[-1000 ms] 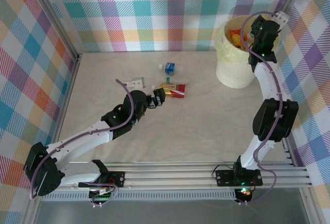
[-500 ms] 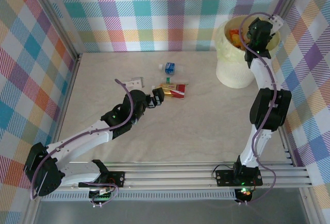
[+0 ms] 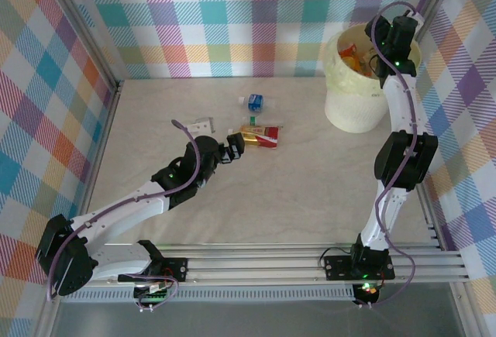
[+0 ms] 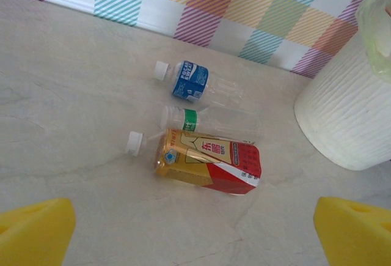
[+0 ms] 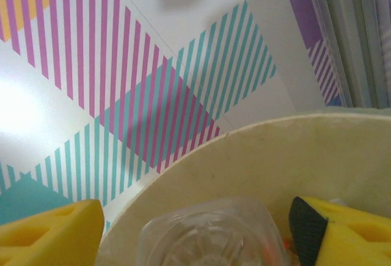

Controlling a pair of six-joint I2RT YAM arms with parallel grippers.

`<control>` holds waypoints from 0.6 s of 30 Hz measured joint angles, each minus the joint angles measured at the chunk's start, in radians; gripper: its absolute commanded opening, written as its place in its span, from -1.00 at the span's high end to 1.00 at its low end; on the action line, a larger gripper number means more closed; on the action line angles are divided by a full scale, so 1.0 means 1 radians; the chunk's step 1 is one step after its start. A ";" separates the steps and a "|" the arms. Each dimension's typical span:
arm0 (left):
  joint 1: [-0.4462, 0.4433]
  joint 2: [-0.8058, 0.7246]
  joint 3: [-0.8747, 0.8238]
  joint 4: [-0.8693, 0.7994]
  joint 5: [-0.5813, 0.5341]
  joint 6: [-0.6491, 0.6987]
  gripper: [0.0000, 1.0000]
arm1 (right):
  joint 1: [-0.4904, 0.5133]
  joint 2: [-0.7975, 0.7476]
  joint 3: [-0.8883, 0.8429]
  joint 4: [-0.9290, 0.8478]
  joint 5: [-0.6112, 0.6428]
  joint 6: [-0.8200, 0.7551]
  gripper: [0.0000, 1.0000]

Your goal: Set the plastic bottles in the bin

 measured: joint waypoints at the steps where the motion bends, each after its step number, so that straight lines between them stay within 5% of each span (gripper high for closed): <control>1: 0.000 0.000 -0.003 0.000 0.000 -0.002 -1.00 | 0.000 0.000 0.009 -0.027 0.001 -0.005 -0.70; 7: 0.006 0.000 -0.008 -0.005 0.008 -0.008 -1.00 | 0.000 -0.010 0.033 -0.150 0.044 -0.061 -0.92; 18: 0.031 0.049 0.002 -0.060 0.038 -0.070 -1.00 | 0.000 -0.230 -0.140 -0.192 0.013 -0.153 -0.99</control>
